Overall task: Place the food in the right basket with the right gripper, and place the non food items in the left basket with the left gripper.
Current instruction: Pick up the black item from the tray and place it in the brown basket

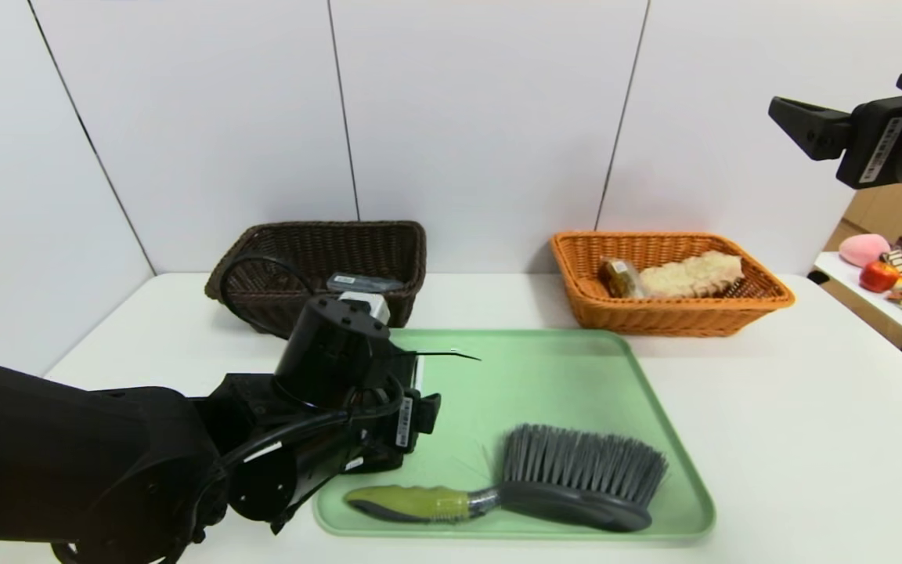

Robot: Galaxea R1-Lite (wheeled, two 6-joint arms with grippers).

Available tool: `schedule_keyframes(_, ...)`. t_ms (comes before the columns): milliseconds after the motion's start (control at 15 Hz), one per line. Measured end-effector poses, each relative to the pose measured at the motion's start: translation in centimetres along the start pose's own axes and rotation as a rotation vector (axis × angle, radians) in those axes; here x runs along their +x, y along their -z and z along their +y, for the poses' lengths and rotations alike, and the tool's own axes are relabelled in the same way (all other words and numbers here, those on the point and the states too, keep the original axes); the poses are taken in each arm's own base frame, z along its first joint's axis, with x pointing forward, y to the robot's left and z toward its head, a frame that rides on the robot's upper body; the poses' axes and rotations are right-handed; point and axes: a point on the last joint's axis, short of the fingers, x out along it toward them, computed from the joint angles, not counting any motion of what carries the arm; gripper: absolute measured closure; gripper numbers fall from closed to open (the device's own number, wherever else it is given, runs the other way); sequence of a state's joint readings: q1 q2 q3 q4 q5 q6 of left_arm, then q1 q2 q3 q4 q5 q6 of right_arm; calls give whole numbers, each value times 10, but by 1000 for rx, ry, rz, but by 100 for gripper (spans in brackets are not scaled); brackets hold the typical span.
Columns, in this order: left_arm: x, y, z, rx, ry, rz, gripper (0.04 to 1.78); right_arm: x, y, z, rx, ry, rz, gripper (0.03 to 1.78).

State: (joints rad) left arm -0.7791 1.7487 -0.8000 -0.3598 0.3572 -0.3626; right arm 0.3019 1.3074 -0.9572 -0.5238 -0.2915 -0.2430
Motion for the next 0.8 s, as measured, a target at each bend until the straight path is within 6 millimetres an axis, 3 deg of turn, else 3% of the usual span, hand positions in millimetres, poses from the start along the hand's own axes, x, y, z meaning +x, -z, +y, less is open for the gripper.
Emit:
schedule_keyframes(600,16,12,-2,6,-44,40,13,-1,6,-1,20,7,18,12)
schedule_keyframes(800,18,11,-4,6,-27,15,62,-1,6,-1,19,6,20,12)
